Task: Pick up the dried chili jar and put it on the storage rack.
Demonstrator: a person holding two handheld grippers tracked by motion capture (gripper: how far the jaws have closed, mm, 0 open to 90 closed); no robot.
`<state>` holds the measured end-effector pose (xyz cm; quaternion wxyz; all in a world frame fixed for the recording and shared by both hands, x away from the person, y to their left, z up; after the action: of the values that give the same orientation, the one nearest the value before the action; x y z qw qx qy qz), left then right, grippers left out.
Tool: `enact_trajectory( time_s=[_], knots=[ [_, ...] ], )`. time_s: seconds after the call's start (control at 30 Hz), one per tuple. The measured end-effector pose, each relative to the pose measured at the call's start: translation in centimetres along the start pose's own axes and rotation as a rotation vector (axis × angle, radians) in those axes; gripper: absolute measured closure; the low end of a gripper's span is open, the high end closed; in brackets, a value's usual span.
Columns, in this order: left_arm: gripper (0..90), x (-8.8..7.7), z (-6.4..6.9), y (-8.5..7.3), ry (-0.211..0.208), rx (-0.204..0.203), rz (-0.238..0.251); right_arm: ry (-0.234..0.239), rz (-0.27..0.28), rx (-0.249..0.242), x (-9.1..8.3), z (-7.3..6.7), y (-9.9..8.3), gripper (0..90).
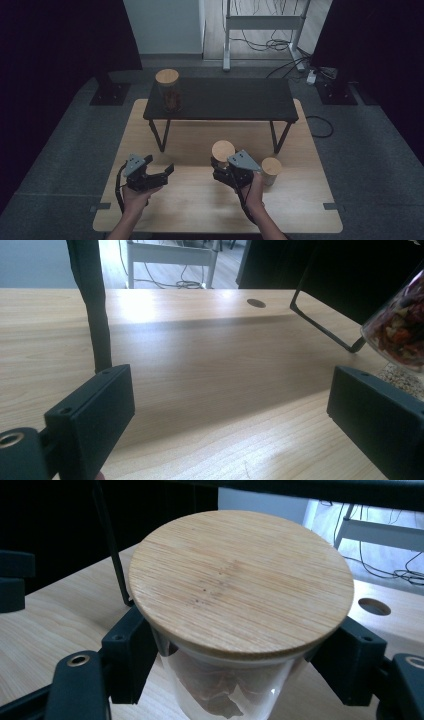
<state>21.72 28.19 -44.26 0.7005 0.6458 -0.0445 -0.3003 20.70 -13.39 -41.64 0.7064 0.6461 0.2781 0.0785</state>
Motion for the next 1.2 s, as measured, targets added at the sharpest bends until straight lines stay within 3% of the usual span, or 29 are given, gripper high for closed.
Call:
enact_trajectory(
  time_s=[0.13, 1.2],
  knots=[
    [4.5, 0.1, 0.0, -0.1, 0.002, -0.002, -0.006, 0.008, 0.004, 0.019, -0.1, 0.3, 0.4, 25.2],
    [4.6, 0.0, -0.2, 0.0, 0.005, -0.007, -0.001, -0.027, 0.078, 0.009, -0.5, 1.0, 3.0, 25.3]
  ],
)
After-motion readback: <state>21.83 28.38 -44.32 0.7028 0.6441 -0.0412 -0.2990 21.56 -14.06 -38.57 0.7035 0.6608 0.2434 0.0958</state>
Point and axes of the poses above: each handheld gripper's, and its own axes: x roughly forward along the jaws, y roughly out of its top, z roughly to its right, the point moved 3 cm from there along x, roughly forward along the jaws, and after that the axes turned 1 degree about y, right-handed, at the moved point
